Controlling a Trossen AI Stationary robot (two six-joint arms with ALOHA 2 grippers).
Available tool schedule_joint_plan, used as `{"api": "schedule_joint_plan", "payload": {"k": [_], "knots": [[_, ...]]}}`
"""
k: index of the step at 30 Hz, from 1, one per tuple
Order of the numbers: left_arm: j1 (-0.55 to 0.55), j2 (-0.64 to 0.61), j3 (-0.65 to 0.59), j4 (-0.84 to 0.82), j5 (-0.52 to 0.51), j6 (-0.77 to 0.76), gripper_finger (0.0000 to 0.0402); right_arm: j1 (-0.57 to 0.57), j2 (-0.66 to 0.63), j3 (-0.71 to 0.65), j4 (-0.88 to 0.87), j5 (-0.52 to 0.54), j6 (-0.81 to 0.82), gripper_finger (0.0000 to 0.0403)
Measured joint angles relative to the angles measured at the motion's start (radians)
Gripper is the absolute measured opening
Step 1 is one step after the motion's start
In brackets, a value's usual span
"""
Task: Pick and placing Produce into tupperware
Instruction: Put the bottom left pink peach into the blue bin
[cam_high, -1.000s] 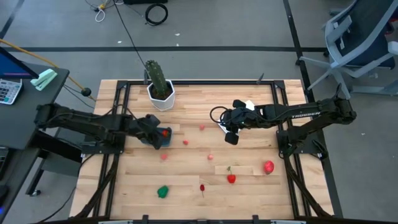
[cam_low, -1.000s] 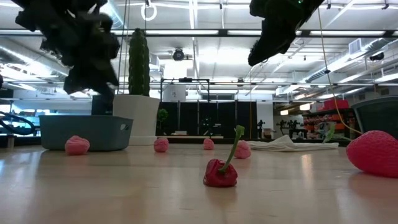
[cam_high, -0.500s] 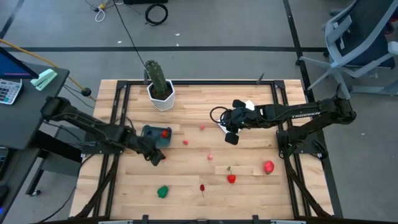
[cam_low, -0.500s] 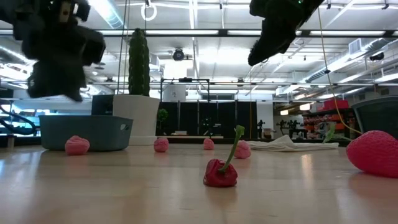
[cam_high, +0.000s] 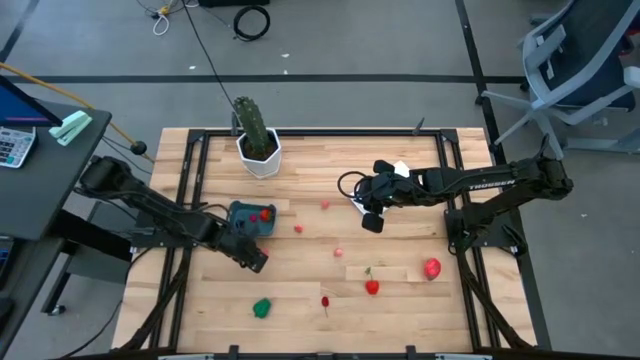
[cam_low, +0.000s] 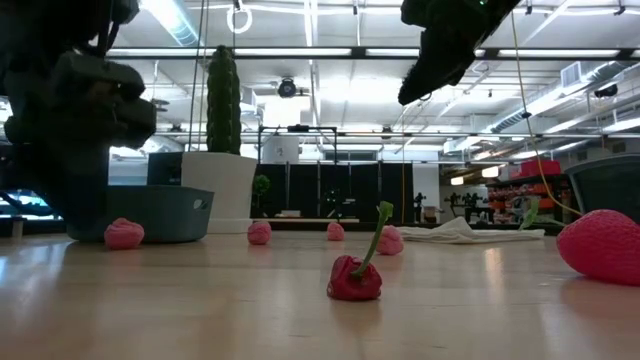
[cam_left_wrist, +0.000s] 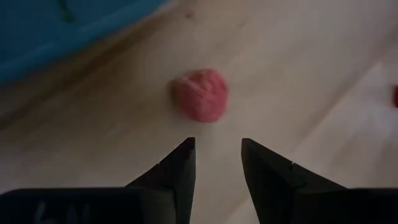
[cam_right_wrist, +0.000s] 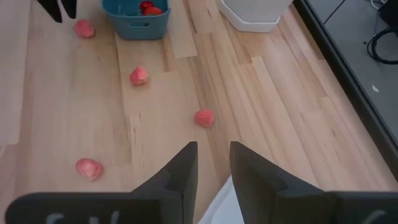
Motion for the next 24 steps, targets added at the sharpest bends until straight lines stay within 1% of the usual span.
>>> {"api": "schedule_joint_plan", "payload": {"k": [6,10,17,24], "knots": [[0.019,0.005,0.000,-0.060,-0.028,0.006,0.0135,0.000,0.000,0.000,0.000,-0.001,-0.001,0.0101],[0.037,0.005,0.000,-0.050,-0.057,0.035,0.0139,0.000,0.000,0.000,0.000,-0.001,-0.001,0.0101],[0.046,0.005,0.000,-0.046,-0.057,0.054,0.0134,0.000,0.000,0.000,0.000,-0.001,-0.001,0.0101],[0.043,0.005,0.000,0.013,-0.049,0.055,0.0139,0.000,0.000,0.000,0.000,-0.001,-0.001,0.0101]]}}
